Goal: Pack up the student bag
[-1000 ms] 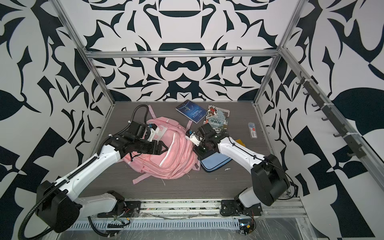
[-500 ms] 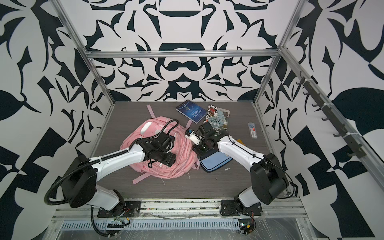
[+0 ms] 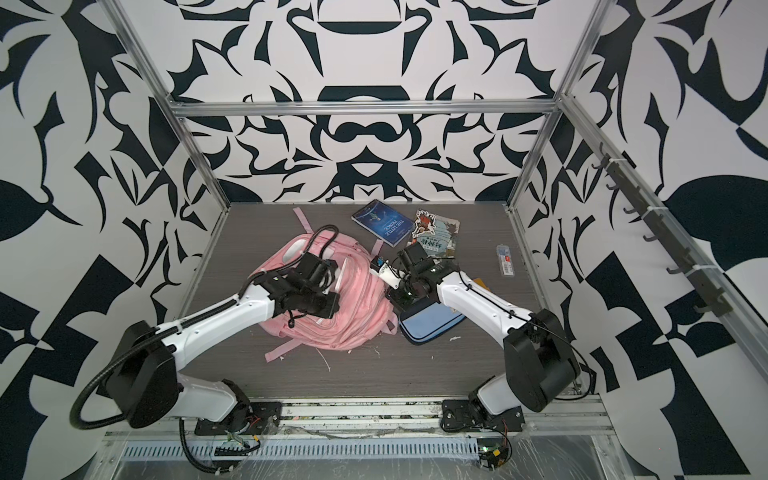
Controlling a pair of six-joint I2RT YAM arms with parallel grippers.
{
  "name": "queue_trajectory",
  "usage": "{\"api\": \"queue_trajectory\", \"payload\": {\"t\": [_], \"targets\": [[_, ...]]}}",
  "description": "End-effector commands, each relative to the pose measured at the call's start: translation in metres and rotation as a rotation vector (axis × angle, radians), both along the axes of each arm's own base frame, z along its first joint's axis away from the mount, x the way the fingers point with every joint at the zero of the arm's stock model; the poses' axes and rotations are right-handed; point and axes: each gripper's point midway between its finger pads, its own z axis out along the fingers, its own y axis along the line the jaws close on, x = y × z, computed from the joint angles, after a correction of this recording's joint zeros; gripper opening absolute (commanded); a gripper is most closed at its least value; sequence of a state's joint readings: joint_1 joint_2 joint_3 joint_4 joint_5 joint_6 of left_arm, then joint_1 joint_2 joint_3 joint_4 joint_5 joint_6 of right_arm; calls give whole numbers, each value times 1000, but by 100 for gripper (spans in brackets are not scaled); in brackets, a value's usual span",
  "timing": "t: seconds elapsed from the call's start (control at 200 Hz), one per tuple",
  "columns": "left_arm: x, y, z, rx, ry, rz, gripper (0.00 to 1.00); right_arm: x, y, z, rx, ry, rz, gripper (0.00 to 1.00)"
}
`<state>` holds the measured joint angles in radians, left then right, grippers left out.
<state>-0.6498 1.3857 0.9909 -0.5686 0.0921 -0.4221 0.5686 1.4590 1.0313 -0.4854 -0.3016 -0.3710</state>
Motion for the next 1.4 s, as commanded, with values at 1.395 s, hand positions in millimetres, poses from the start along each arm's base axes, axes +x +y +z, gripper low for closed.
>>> {"api": "queue_trajectory", "payload": {"t": [1.395], "targets": [[71,48,143,-552,77,680,0,7,72,32,-177,-329,245,0]]}}
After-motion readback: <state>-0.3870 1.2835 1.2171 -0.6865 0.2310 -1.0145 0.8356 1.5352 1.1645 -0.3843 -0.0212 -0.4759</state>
